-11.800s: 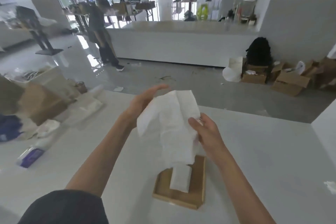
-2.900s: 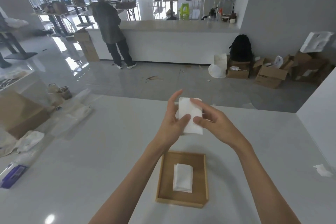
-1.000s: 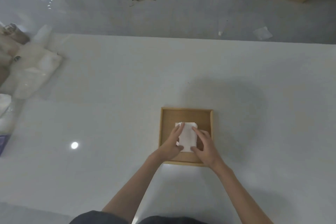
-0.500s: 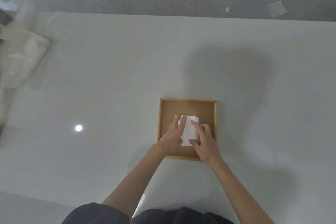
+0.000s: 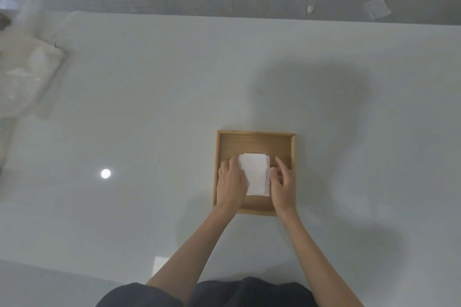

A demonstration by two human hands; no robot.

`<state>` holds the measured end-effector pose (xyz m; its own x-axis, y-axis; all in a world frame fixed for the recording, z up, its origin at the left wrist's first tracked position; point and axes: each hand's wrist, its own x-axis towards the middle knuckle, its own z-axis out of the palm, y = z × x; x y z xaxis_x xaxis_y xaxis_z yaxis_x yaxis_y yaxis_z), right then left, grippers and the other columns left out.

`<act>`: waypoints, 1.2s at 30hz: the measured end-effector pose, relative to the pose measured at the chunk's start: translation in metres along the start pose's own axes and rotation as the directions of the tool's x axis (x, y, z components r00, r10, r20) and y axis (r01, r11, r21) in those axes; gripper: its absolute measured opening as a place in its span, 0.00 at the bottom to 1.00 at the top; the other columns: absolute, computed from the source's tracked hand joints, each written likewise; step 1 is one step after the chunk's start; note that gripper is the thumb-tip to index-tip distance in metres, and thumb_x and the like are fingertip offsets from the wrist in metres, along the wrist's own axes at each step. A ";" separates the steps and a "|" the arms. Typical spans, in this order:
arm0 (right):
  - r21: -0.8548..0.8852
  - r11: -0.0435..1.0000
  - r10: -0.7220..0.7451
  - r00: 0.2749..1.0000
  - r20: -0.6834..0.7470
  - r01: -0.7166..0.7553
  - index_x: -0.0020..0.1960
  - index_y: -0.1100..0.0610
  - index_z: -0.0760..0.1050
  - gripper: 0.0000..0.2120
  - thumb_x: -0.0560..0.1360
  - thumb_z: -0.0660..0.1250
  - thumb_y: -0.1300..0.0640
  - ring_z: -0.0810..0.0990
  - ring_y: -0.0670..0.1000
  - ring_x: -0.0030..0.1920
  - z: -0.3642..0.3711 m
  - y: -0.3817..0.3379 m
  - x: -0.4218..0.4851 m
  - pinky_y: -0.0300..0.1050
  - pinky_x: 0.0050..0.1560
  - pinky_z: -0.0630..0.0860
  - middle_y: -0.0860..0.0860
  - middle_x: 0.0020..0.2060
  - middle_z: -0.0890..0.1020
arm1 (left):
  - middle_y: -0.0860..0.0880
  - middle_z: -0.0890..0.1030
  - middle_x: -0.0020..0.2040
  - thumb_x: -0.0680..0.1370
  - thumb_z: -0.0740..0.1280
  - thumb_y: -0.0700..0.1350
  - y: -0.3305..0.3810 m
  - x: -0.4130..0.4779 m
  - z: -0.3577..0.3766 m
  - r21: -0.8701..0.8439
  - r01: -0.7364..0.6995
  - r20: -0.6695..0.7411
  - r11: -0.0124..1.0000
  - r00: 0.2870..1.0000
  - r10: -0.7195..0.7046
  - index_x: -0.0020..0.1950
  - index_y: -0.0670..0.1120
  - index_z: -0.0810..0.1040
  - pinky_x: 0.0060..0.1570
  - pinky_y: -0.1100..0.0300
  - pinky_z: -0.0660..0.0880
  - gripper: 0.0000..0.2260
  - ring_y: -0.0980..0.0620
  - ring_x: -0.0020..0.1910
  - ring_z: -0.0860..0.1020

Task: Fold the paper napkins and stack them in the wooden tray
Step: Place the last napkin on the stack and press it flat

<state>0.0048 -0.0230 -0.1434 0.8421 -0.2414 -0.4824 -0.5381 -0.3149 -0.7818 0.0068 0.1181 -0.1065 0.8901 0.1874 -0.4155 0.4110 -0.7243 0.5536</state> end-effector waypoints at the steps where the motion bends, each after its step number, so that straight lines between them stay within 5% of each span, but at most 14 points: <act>1: 0.016 1.000 0.004 1.000 0.010 -0.005 0.70 0.49 0.74 0.19 0.81 0.60 0.50 0.75 0.50 0.51 0.005 0.002 0.000 0.47 0.57 0.73 0.52 0.52 0.76 | 0.45 0.72 0.65 0.82 0.57 0.41 0.000 0.001 0.001 -0.026 0.030 0.000 0.999 1.000 -0.030 0.73 0.47 0.65 0.61 0.52 0.73 0.19 0.46 0.62 0.73; 6: -0.045 0.999 0.002 0.999 0.036 0.000 0.68 0.51 0.77 0.17 0.81 0.61 0.51 0.73 0.53 0.51 0.015 0.003 0.000 0.48 0.58 0.70 0.54 0.50 0.74 | 0.46 0.72 0.64 0.79 0.58 0.38 0.000 0.003 0.007 -0.148 0.100 0.015 0.984 0.995 -0.099 0.71 0.44 0.67 0.63 0.54 0.71 0.19 0.46 0.64 0.72; 8: -0.107 0.988 -0.110 0.994 -0.013 0.108 0.71 0.52 0.73 0.19 0.80 0.64 0.53 0.71 0.53 0.55 0.009 -0.003 -0.006 0.48 0.60 0.69 0.54 0.52 0.73 | 0.47 0.72 0.64 0.76 0.58 0.38 -0.002 0.001 0.006 -0.146 0.031 -0.079 0.989 0.996 -0.043 0.70 0.45 0.68 0.65 0.53 0.69 0.21 0.46 0.64 0.70; 12: -0.582 0.687 -0.481 0.873 0.084 0.435 0.78 0.50 0.63 0.27 0.81 0.64 0.52 0.61 0.60 0.77 -0.002 -0.005 -0.014 0.57 0.75 0.62 0.57 0.74 0.66 | 0.46 0.60 0.79 0.77 0.61 0.41 -0.022 -0.001 0.005 0.136 -0.335 -0.079 0.932 0.934 0.347 0.79 0.48 0.59 0.77 0.54 0.57 0.30 0.46 0.78 0.58; 15: -0.748 0.478 -0.474 0.852 0.222 0.460 0.80 0.48 0.58 0.30 0.80 0.57 0.42 0.49 0.66 0.80 -0.010 0.007 -0.010 0.62 0.78 0.44 0.60 0.79 0.59 | 0.44 0.52 0.82 0.82 0.59 0.49 -0.040 -0.003 0.010 0.260 -0.418 0.029 0.870 0.904 0.426 0.81 0.46 0.55 0.79 0.52 0.49 0.29 0.45 0.82 0.49; 19: -0.770 0.430 -0.397 0.865 0.308 0.472 0.80 0.48 0.57 0.31 0.80 0.52 0.38 0.49 0.66 0.80 -0.013 0.019 -0.008 0.65 0.77 0.47 0.60 0.80 0.57 | 0.43 0.47 0.82 0.83 0.57 0.52 -0.051 0.000 0.017 0.293 -0.405 0.166 0.866 0.913 0.371 0.82 0.45 0.50 0.79 0.49 0.50 0.30 0.44 0.81 0.45; 21: -0.670 0.560 -0.432 0.862 0.266 0.487 0.81 0.50 0.55 0.29 0.82 0.53 0.43 0.46 0.61 0.81 -0.011 0.015 -0.011 0.60 0.79 0.46 0.56 0.81 0.53 | 0.46 0.50 0.83 0.83 0.58 0.49 -0.042 -0.002 0.013 0.099 -0.328 0.121 0.940 0.941 0.315 0.82 0.46 0.50 0.79 0.54 0.50 0.30 0.49 0.82 0.46; 22: -0.526 0.709 -0.422 0.880 0.218 0.470 0.81 0.51 0.55 0.28 0.83 0.53 0.46 0.45 0.55 0.82 -0.010 0.010 -0.015 0.56 0.80 0.46 0.53 0.81 0.52 | 0.48 0.55 0.82 0.83 0.59 0.47 -0.035 -0.004 0.012 -0.054 -0.253 0.054 0.966 0.965 0.256 0.81 0.46 0.54 0.79 0.56 0.52 0.28 0.52 0.81 0.51; 24: -0.039 0.966 -0.249 0.960 0.125 0.256 0.81 0.51 0.54 0.26 0.84 0.55 0.52 0.50 0.43 0.81 -0.011 -0.004 -0.026 0.48 0.80 0.50 0.46 0.81 0.54 | 0.52 0.67 0.75 0.83 0.60 0.44 -0.022 -0.011 0.007 -0.425 -0.002 -0.050 0.905 0.999 -0.021 0.77 0.48 0.64 0.76 0.56 0.62 0.22 0.56 0.76 0.64; 26: 0.351 0.936 -0.056 0.991 0.125 0.008 0.81 0.49 0.51 0.26 0.85 0.55 0.56 0.58 0.40 0.78 -0.010 -0.013 -0.036 0.45 0.79 0.55 0.44 0.79 0.59 | 0.53 0.75 0.68 0.83 0.59 0.43 -0.015 -0.014 0.005 -0.699 0.205 0.030 0.685 0.966 -0.259 0.71 0.51 0.71 0.71 0.54 0.69 0.16 0.56 0.69 0.73; 28: 0.474 0.877 0.027 0.993 0.118 -0.080 0.81 0.49 0.51 0.27 0.85 0.55 0.57 0.65 0.44 0.76 -0.009 -0.012 -0.039 0.47 0.77 0.60 0.46 0.78 0.65 | 0.52 0.78 0.65 0.83 0.58 0.40 -0.013 -0.016 0.004 -0.781 0.258 0.088 0.569 0.947 -0.308 0.64 0.56 0.75 0.69 0.55 0.71 0.15 0.54 0.66 0.76; 36: 0.546 0.826 0.076 0.987 0.139 -0.140 0.80 0.55 0.55 0.25 0.85 0.56 0.61 0.68 0.49 0.75 -0.006 -0.009 -0.030 0.50 0.77 0.62 0.51 0.75 0.68 | 0.54 0.79 0.62 0.77 0.62 0.41 -0.010 -0.010 -0.005 -0.814 0.209 0.129 0.542 0.975 -0.183 0.64 0.52 0.75 0.55 0.65 0.74 0.16 0.57 0.62 0.78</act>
<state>-0.0157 -0.0181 -0.1196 0.7958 -0.1344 -0.5905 -0.5426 0.2747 -0.7938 -0.0050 0.1268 -0.1048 0.7667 0.2302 -0.5994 0.5696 0.1869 0.8004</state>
